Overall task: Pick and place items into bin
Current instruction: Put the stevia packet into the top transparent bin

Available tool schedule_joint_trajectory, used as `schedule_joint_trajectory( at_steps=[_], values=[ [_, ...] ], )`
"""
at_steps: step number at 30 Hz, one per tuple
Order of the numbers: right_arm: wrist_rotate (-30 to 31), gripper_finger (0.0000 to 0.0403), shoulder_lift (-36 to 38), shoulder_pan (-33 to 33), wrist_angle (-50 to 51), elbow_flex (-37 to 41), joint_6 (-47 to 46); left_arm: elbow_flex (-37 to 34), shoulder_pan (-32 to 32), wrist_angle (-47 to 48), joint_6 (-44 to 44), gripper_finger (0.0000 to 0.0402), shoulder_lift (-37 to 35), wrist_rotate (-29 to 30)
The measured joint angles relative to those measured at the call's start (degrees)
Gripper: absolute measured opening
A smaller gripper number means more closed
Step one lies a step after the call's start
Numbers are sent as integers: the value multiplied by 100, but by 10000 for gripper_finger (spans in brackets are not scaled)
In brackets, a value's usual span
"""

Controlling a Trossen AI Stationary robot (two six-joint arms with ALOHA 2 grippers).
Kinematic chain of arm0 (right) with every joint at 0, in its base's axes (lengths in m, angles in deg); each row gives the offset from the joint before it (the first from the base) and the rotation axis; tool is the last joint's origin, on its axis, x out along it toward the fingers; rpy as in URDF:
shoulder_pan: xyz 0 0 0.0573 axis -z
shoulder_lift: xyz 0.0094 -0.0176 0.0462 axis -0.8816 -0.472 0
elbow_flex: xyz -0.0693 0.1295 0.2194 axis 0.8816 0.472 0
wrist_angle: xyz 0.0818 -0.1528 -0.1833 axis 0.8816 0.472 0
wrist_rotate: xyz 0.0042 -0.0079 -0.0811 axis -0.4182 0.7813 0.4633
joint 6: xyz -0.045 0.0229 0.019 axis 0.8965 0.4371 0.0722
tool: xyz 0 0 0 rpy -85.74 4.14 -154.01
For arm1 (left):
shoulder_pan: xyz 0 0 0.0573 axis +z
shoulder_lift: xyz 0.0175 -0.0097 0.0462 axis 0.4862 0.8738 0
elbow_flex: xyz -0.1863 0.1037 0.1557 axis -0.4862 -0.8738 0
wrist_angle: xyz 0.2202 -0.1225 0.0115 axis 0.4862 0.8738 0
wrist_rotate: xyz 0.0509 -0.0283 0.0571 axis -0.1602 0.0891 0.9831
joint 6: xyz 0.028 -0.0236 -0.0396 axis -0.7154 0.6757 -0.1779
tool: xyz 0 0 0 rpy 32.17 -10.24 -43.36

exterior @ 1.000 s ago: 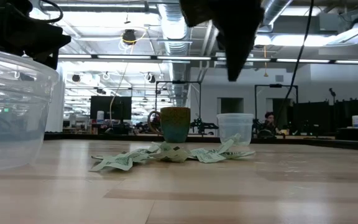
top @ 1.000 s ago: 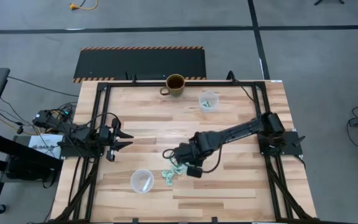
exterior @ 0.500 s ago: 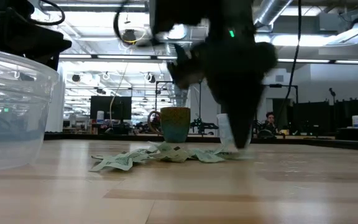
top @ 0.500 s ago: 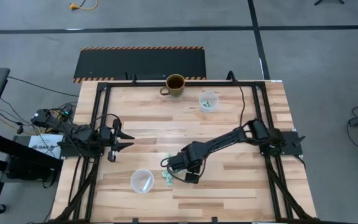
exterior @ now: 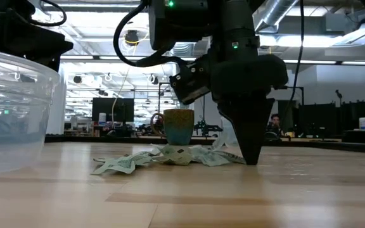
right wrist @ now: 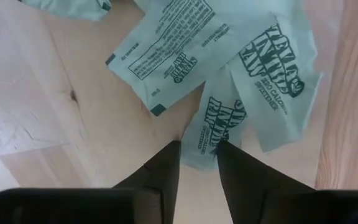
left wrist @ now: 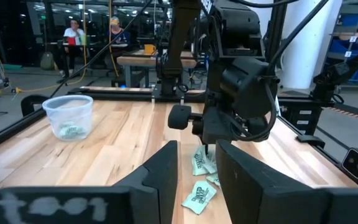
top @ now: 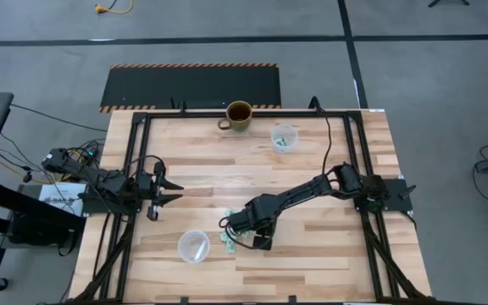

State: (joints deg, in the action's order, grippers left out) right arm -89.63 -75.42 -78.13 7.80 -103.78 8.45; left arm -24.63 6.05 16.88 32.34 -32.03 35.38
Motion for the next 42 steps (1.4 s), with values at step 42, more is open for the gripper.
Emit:
schedule_joint_trajectory(
  at_steps=[42],
  values=[
    [404,1,918,68,1127,29,-460,1,2,0,0,98,0,0]
  ],
)
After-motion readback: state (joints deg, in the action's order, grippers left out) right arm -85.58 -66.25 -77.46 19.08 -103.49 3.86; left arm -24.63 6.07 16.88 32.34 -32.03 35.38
